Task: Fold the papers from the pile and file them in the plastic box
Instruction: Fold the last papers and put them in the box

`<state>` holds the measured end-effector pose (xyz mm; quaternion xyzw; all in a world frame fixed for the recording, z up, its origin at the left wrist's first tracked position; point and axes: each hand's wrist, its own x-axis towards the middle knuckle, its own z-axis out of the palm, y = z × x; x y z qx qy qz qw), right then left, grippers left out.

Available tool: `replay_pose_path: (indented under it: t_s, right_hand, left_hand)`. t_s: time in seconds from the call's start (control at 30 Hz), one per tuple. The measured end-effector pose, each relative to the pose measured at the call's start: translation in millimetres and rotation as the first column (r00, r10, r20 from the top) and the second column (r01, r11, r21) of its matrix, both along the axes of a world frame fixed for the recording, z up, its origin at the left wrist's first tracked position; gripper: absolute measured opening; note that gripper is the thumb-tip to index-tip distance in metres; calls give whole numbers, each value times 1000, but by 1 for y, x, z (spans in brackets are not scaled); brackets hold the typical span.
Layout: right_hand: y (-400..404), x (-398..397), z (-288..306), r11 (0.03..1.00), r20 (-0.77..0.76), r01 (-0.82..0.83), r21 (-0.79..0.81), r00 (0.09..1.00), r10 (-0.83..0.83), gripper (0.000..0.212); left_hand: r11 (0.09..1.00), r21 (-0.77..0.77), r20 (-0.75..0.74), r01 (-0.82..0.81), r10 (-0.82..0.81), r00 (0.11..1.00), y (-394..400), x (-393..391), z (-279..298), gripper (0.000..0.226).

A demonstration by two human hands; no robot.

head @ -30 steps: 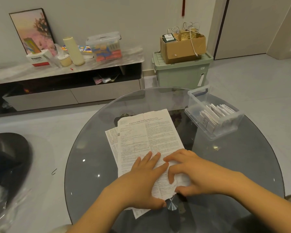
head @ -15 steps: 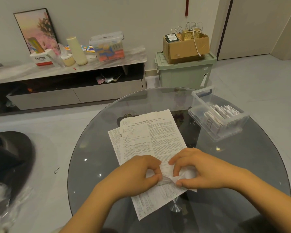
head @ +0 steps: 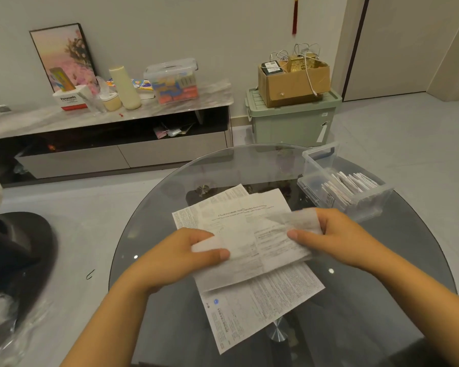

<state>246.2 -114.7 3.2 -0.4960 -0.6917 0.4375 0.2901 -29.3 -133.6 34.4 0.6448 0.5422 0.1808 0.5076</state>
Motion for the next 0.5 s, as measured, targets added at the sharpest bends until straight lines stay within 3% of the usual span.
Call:
replay_pose_path:
  t_s: [0.1,0.27,0.4,0.5]
  right_hand:
    - [4,-2,-3,993,-68,99,-62,992,-103,14]
    - [10,-7,-10,958,-86,280,-70,955,-285,18]
    - [17,-8,-17,937,-33,348,-23,937,-349,34]
    - [18,-12,-20,944,6,331,-5,944,-331,64]
  left_hand:
    - [984,-115,154,-138,155,976,5,1,-5,35]
    - [936,-263,311,-234,312,898,13,6,-12,39]
    - [928,-175,187,-329,359,914,17,10,-22,33]
    - [925,-95,85,-367,375,923,19,12,-30,37]
